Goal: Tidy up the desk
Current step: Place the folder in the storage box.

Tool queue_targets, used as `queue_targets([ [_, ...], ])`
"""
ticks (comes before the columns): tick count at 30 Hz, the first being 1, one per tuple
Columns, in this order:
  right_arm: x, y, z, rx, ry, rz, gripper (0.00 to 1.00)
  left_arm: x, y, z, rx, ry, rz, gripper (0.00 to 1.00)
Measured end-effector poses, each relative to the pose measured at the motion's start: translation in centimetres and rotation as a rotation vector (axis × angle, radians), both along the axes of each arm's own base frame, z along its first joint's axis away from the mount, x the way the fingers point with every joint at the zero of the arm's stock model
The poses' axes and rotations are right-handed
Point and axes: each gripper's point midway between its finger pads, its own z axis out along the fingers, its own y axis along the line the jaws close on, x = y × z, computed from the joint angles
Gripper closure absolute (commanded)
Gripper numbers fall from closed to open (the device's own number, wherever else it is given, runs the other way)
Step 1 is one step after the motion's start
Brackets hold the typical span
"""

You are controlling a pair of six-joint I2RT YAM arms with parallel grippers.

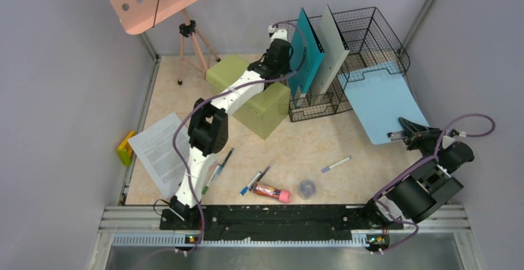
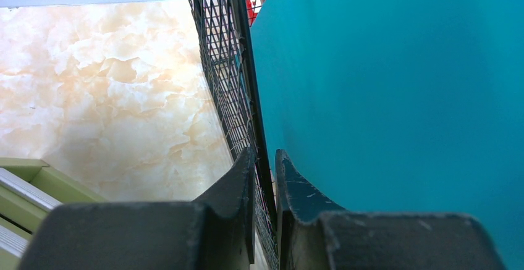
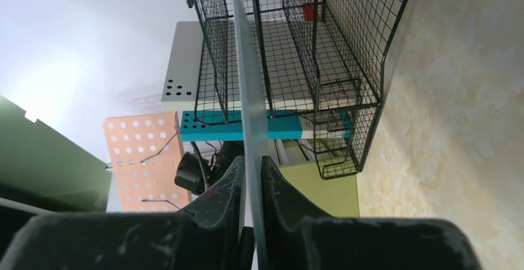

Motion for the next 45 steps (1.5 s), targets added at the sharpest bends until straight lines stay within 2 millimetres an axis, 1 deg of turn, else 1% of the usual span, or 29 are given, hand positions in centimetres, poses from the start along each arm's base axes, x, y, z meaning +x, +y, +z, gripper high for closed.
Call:
queue_targets([
  [11,3.1,1.0,-0.3,0.038,-0.007,0.003,1.00,-0.1,0.0,-0.1,0.005,0.003,-0.001,1.00],
  [17,5.4,1.3,-0.1,0.050,-0.029,0.019,1.00,-0.1,0.1,-0.1,0.009,0.004,-0.001,1.00],
  [23,8.2,1.8,0.3,0.043,-0.042,0.036,1.00,-0.1,0.2,-0.1,0.014,0.009,0.001,1.00],
  [26,10.2,2.6,0.9,0.036,-0.051,0.055,1.00,-0.2,0.2,-0.1,0.015,0.011,0.001,1.00],
  [29,11.8,3.0,1.5,-0.005,-0.057,0.063,1.00,-0.2,0.2,-0.1,0.015,0.011,0.000,1.00],
  [33,13.1,3.3,1.8,-0.055,-0.050,0.071,1.00,-0.2,0.2,-0.1,0.014,0.012,-0.001,1.00],
  [37,13.8,3.3,1.7,-0.076,-0.037,0.075,1.00,-0.2,0.2,-0.1,0.014,0.013,-0.001,1.00],
  [45,16.2,3.9,0.7,-0.132,-0.019,0.089,1.00,-0.2,0.3,-0.1,0.013,0.014,-0.001,1.00],
])
